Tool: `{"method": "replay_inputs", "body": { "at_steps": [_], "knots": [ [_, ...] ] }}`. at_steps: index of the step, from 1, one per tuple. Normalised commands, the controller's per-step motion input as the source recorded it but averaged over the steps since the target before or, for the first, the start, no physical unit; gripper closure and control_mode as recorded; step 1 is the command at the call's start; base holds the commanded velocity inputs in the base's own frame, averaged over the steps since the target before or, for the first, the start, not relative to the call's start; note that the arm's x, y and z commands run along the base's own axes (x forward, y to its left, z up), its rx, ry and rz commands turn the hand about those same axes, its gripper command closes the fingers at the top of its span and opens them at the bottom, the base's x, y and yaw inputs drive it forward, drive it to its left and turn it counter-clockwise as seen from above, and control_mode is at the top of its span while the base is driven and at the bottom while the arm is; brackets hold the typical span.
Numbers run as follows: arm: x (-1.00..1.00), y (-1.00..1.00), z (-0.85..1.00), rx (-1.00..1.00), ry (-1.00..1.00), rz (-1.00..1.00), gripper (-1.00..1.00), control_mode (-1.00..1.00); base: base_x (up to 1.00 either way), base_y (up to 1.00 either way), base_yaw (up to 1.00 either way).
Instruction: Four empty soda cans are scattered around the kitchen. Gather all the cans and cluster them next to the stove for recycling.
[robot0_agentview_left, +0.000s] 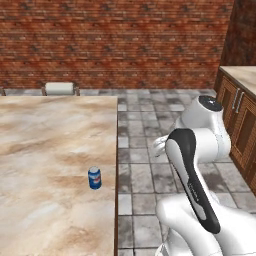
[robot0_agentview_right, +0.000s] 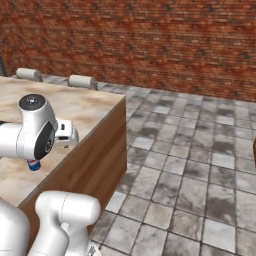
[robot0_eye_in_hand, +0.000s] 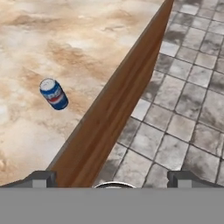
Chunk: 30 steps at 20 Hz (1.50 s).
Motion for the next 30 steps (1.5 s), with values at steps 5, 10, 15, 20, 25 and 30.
{"method": "replay_inputs", "body": {
  "at_steps": [5, 10, 15, 20, 25, 30],
  "knots": [
    [0.00, 0.21, 0.00, -0.07, 0.09, 0.00, -1.00, -1.00, 0.00, 0.00, 0.00],
    [0.08, 0.31, -0.08, -0.04, 0.05, 0.04, -1.00, -1.00, 0.00, 0.00, 0.00],
    [0.03, 0.36, -0.06, -0.05, 0.01, 0.05, -1.00, -1.00, 0.00, 0.00, 0.00],
    [0.00, 0.38, -0.07, -0.06, 0.00, 0.04, -1.00, -1.00, 0.00, 0.00, 0.00],
    [0.00, 0.33, -0.02, -0.04, 0.00, 0.04, -1.00, -1.00, 0.00, 0.00, 0.00],
    [0.08, 0.29, -0.01, -0.01, 0.01, 0.05, -1.00, -1.00, 0.00, 0.00, 0.00]
  ]
}}
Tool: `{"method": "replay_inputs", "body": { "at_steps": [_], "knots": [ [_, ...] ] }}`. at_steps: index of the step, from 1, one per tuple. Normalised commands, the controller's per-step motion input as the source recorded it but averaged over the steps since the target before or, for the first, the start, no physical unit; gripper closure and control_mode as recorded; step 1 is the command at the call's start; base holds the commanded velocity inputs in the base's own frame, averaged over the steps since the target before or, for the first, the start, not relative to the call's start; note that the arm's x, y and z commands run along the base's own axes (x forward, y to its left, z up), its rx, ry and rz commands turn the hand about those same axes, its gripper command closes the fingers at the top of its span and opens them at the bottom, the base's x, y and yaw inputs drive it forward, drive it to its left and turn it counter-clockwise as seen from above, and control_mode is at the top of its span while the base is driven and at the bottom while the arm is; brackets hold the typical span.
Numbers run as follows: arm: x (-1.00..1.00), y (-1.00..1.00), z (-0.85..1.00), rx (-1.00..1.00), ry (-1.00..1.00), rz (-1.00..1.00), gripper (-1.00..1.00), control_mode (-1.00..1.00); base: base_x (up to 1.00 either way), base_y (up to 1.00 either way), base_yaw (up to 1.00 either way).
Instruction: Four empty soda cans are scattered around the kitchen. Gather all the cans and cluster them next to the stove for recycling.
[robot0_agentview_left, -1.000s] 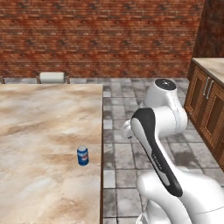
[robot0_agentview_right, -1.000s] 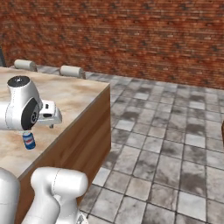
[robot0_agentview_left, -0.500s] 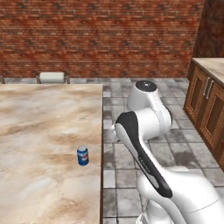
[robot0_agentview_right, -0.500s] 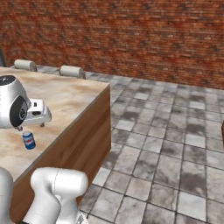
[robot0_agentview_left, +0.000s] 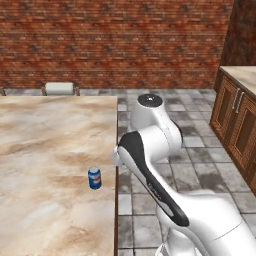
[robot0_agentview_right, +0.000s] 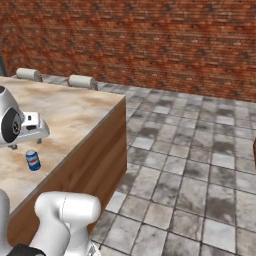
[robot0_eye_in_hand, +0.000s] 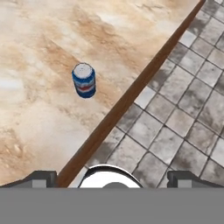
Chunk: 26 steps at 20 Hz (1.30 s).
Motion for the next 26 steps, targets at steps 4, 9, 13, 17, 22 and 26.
{"method": "replay_inputs", "body": {
  "at_steps": [4, 9, 13, 17, 22, 26],
  "knots": [
    [0.22, 0.24, -0.09, 0.00, 0.07, 0.11, -1.00, -1.00, 0.00, 0.00, 0.00],
    [0.24, 0.26, -0.17, 0.00, 0.06, 0.12, -1.00, -1.00, 0.00, 0.00, 0.00],
    [0.19, 0.27, -0.18, 0.00, 0.04, 0.11, -1.00, -1.00, 0.00, 0.00, 0.00],
    [0.22, 0.37, -0.23, -0.01, 0.01, 0.08, -1.00, -1.00, 0.00, 0.00, 0.00],
    [0.19, 0.34, -0.28, -0.02, 0.00, 0.07, -1.00, -1.00, 0.00, 0.00, 0.00],
    [0.33, 0.23, -0.18, 0.00, 0.02, 0.05, -1.00, -1.00, 0.00, 0.00, 0.00]
  ]
}}
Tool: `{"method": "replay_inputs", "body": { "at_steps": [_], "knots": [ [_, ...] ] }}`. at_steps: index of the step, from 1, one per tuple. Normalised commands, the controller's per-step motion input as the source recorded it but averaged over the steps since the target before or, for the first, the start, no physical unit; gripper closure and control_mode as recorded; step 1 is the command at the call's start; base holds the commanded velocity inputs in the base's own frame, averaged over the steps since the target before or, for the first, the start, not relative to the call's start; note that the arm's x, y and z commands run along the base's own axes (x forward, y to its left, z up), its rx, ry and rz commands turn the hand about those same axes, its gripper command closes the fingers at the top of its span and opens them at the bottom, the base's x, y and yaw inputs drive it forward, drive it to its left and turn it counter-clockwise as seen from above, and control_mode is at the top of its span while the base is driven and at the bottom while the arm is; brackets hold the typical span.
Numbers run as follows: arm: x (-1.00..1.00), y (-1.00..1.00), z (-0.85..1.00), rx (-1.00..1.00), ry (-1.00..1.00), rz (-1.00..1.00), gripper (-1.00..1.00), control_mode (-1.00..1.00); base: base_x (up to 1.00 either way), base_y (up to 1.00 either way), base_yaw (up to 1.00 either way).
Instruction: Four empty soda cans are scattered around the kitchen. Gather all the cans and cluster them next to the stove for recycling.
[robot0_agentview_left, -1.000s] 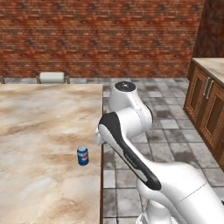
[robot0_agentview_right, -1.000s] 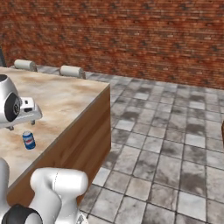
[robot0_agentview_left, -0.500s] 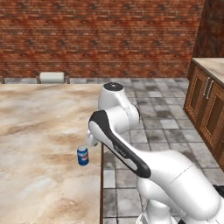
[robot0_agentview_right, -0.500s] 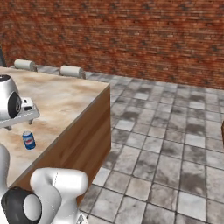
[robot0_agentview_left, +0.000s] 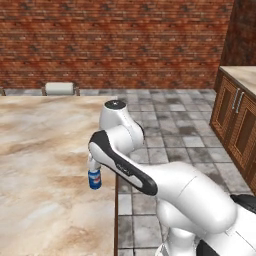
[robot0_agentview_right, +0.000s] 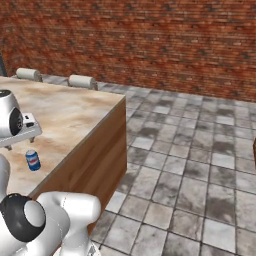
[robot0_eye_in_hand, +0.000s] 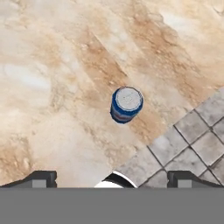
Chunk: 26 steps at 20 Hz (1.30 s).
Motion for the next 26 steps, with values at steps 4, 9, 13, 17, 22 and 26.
{"method": "replay_inputs", "body": {
  "at_steps": [4, 9, 13, 17, 22, 26],
  "knots": [
    [0.32, 0.19, -0.17, -0.01, 0.01, 0.03, -1.00, -1.00, 0.00, 0.00, 0.00],
    [0.24, 0.23, -0.21, -0.03, 0.00, 0.04, -1.00, -1.00, 0.00, 0.00, 0.00],
    [0.26, 0.13, -0.18, -0.04, 0.00, 0.02, -1.00, -1.00, 0.00, 0.00, 0.00],
    [0.24, 0.02, -0.14, -0.04, 0.01, 0.00, -1.00, -1.00, 0.00, 0.00, 0.00],
    [0.17, 0.02, -0.12, -0.05, 0.01, 0.00, -1.00, -1.00, 0.00, 0.00, 0.00],
    [0.02, 0.04, -0.04, -0.01, 0.04, 0.00, -1.00, -1.00, 0.00, 0.00, 0.00]
  ]
}}
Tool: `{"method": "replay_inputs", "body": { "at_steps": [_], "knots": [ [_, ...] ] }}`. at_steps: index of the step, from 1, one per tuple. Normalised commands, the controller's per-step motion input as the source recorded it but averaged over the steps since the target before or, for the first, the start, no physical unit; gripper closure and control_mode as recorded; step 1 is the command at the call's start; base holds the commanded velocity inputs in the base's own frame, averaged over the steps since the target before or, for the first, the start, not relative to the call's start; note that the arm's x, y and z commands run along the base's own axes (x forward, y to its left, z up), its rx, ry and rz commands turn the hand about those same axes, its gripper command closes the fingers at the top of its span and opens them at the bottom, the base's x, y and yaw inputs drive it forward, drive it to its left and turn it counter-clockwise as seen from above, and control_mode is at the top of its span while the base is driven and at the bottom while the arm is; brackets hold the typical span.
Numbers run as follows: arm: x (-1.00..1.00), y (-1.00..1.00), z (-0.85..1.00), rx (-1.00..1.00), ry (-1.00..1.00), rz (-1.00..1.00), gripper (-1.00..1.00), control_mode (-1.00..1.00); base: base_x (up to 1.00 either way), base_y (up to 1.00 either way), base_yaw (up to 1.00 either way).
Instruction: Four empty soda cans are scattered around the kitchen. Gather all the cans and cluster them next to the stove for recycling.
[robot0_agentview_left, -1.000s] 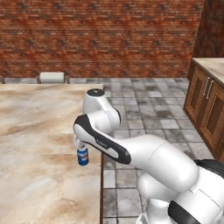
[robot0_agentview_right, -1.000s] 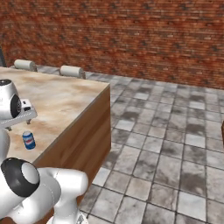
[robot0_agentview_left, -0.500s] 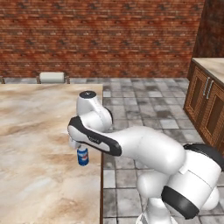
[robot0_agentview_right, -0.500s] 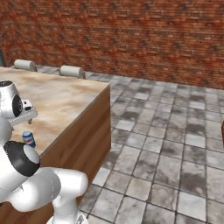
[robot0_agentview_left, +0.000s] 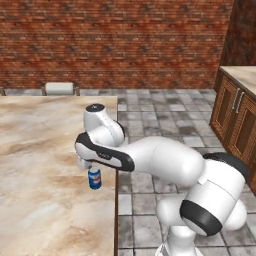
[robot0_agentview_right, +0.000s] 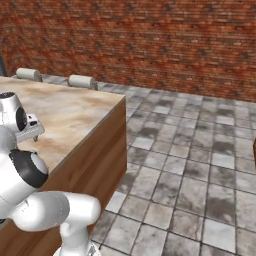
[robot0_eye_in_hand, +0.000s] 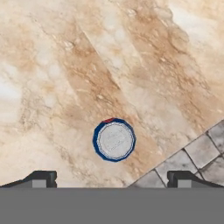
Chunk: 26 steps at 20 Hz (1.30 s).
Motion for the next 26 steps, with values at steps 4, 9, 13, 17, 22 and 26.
{"method": "replay_inputs", "body": {
  "at_steps": [4, 9, 13, 17, 22, 26],
  "knots": [
    [0.00, 0.02, -0.05, 0.00, 0.06, 0.00, -1.00, -1.00, 0.00, 0.00, 0.00],
    [0.00, 0.00, -0.10, 0.00, 0.04, 0.00, -1.00, -1.00, 0.00, 0.00, 0.00],
    [0.00, 0.00, -0.19, -0.02, 0.02, 0.00, -1.00, -1.00, 0.00, 0.00, 0.00],
    [0.00, 0.00, -0.18, -0.02, 0.00, 0.00, -1.00, -1.00, 0.00, 0.00, 0.00],
    [0.02, 0.00, -0.09, -0.01, 0.00, 0.00, -1.00, -1.00, 0.00, 0.00, 0.00],
    [0.03, 0.00, -0.07, 0.00, 0.00, 0.00, -1.00, -1.00, 0.00, 0.00, 0.00]
  ]
}}
